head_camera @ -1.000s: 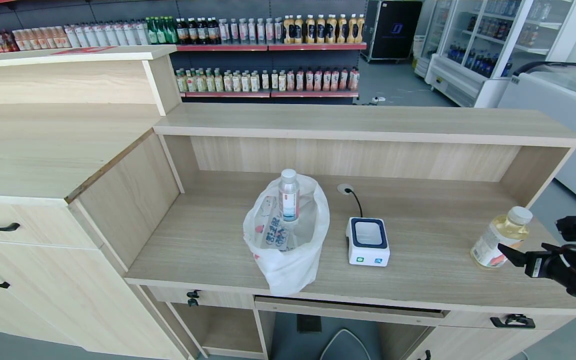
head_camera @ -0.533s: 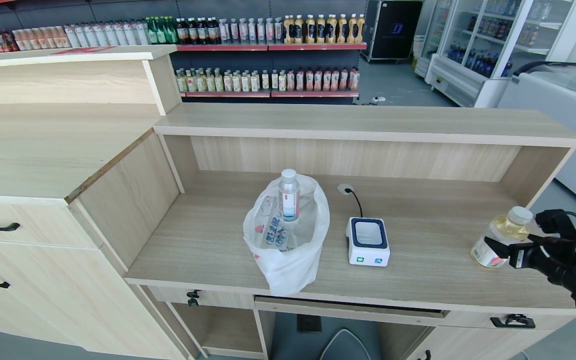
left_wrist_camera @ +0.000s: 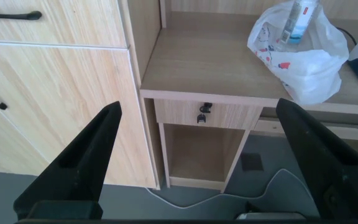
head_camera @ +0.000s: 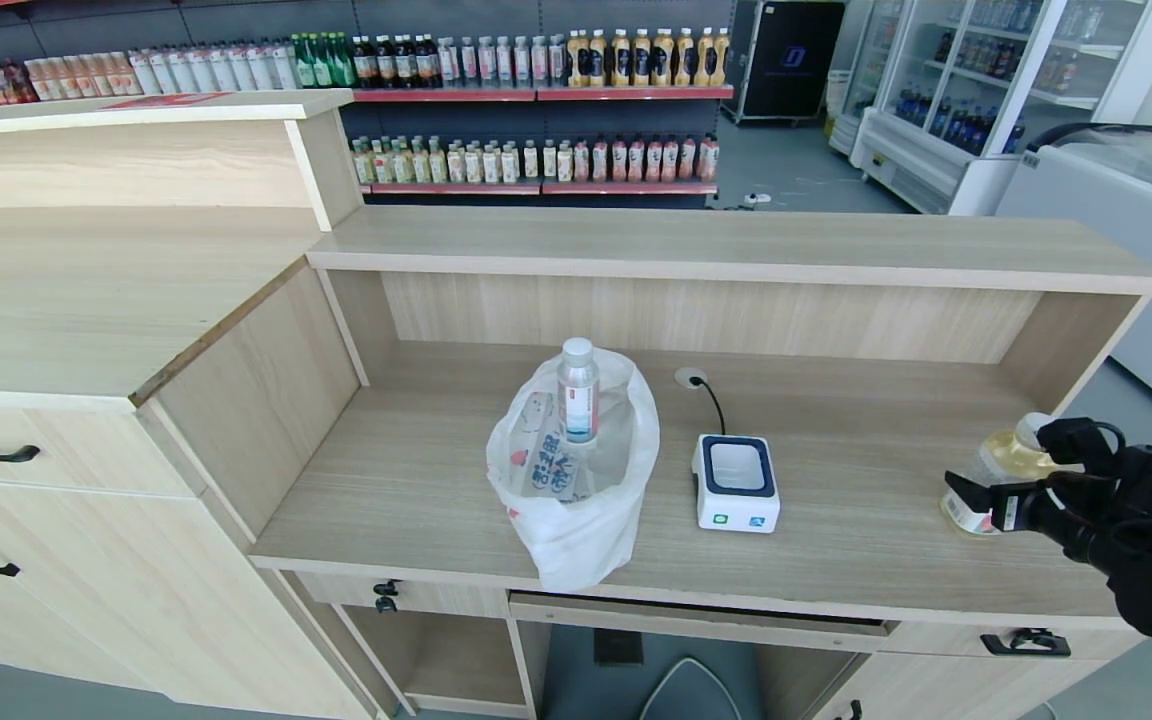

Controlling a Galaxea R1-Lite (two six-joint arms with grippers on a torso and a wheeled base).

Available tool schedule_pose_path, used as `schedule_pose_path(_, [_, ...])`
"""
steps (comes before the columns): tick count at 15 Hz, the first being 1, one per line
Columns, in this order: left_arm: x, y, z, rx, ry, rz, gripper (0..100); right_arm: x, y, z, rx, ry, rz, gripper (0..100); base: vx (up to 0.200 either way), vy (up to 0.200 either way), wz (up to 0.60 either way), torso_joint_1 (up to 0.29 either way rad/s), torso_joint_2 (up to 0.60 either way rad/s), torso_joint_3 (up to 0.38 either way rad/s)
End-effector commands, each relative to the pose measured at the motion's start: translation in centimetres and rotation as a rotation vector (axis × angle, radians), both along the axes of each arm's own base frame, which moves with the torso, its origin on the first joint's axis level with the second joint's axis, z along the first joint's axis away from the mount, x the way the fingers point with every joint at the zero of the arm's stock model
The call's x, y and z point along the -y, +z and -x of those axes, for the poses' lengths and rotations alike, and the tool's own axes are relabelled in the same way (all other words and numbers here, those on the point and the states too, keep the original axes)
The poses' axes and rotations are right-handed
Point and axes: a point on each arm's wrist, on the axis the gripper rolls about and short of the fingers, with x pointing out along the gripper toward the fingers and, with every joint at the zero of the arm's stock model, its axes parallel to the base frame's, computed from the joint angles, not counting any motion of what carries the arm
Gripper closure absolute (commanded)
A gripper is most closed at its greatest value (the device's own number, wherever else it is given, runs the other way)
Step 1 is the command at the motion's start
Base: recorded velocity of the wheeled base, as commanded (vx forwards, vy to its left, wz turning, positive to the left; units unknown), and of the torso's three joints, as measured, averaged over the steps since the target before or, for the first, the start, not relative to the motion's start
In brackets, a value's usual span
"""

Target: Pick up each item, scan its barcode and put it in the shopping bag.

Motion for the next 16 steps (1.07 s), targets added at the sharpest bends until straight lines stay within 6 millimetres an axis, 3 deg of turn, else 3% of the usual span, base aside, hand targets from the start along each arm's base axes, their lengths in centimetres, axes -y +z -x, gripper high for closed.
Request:
schedule_pose_path(1, [0.0,0.0,0.0,0.001,0.000,0.001,0,-0.1,-0.3,-0.4,0.001,0.007,-0.001,0,0.000,0.000,0.00,0.000,0.00,0.000])
schedule_pose_path(12, [0.0,0.0,0.0,0.001,0.000,0.000,0,-1.3,-1.1,-2.9,0.031,0.030,0.014,0,0.000,0.000,0.00,0.000,0.00,0.000])
schedule_pose_path(13, [0.0,0.0,0.0,0.001,0.000,0.001,0,-1.3,-1.0,-3.0,0.037,0.029,0.011,100,0.000,0.000,0.00,0.000,0.00,0.000])
schedule_pose_path(16, [0.0,0.0,0.0,0.001,0.000,0.000,0,-1.5,-0.8,-3.1,0.044,0.034,0.011,100,0.000,0.000,0.00,0.000,0.00,0.000])
